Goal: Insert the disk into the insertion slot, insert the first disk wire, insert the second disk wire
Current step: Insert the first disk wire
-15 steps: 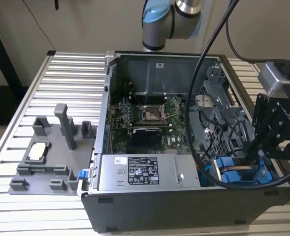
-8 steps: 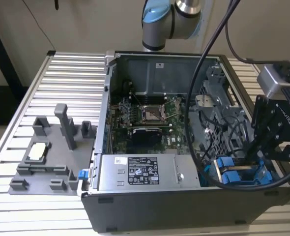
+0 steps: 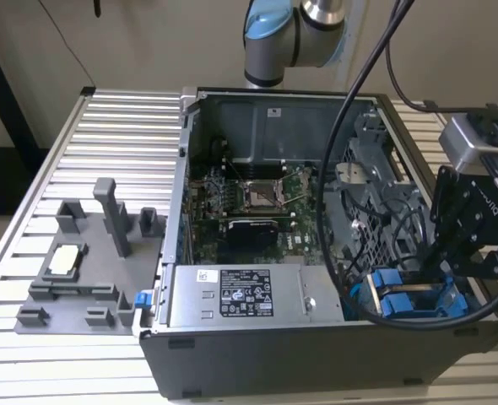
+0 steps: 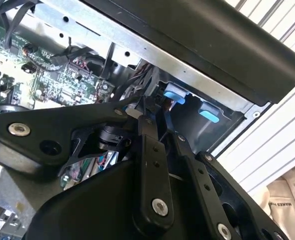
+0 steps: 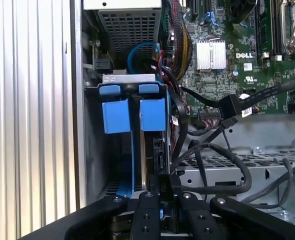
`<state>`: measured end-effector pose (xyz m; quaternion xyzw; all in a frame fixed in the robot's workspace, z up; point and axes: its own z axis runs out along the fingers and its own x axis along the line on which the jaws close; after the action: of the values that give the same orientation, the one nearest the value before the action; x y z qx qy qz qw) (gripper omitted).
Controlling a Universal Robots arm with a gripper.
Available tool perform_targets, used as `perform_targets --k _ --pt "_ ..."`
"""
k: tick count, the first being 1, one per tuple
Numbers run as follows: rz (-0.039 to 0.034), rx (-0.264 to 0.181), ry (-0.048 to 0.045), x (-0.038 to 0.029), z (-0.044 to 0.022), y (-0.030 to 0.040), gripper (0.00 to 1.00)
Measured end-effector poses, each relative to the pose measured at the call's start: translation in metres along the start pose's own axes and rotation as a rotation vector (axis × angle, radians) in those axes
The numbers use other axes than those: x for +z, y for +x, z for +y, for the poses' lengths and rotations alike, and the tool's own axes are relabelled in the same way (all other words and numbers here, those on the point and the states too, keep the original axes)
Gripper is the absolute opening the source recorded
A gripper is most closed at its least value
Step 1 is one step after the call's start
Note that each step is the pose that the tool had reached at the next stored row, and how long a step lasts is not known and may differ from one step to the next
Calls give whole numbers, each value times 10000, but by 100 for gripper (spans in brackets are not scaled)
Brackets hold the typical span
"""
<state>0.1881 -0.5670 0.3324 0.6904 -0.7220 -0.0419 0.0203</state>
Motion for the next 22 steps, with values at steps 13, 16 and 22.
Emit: perform_targets --k 13,16,22 --pt "3 16 -94 -242 21 18 27" --pt "3 17 -108 -353 31 15 27" --pt "5 18 -121 -573 50 8 27"
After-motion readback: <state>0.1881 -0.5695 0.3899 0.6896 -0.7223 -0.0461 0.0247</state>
